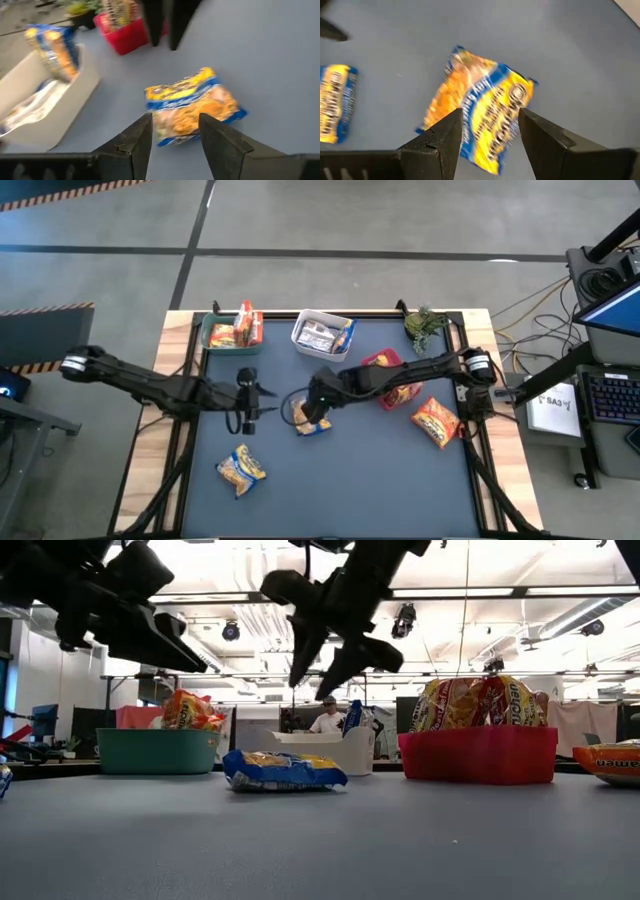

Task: Sort Maruchan noodles
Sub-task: Put the blue noodle pack into the white bin

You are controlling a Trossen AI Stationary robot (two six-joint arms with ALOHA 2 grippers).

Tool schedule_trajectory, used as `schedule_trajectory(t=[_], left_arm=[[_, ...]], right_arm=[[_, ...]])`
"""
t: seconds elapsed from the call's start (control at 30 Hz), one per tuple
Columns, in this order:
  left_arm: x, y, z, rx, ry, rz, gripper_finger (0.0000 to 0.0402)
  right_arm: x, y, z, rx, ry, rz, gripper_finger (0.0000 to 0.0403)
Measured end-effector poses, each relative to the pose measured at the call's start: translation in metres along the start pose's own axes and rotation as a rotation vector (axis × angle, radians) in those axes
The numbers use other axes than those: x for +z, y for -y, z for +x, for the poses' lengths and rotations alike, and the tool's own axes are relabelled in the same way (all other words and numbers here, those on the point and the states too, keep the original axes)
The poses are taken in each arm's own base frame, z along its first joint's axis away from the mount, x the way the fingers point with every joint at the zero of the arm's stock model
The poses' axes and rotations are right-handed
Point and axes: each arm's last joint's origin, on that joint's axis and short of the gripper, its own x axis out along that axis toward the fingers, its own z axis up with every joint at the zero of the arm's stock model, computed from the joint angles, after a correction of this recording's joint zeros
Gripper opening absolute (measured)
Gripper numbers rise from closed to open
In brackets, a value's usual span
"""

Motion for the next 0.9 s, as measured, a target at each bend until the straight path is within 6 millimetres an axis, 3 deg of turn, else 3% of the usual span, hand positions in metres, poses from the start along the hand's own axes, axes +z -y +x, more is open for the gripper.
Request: schedule_trajectory(t=[0.13, 0.3, 0.5, 0.67, 0.9], left_arm=[[0.0, 0.006, 0.015, -0.056, 0.009, 0.027, 0.0131], [-0.006, 0.015, 0.04, -0.059, -0.015, 0.076, 0.0092], [-0.023, 0.021, 0.07, -0.04, -0.077, 0.125, 0.0036], [-0.04, 0.018, 0.086, 0.0, -0.175, 0.133, 0.0004], [-0.059, 0.008, 0.099, 0.038, -0.275, 0.095, 0.0001]], right_arm=[[-0.017, -0.001, 0.005, -0.026, -0.032, 0.004, 0.0157], [-0.042, -0.008, 0.008, -0.027, -0.066, -0.025, 0.0093], [-0.055, -0.014, 0.006, -0.052, -0.028, -0.019, 0.0039], [-0.055, -0.013, 0.007, -0.047, -0.038, 0.033, 0.0062], [-0.05, -0.01, 0.016, -0.002, 0.001, 0.037, 0.016]])
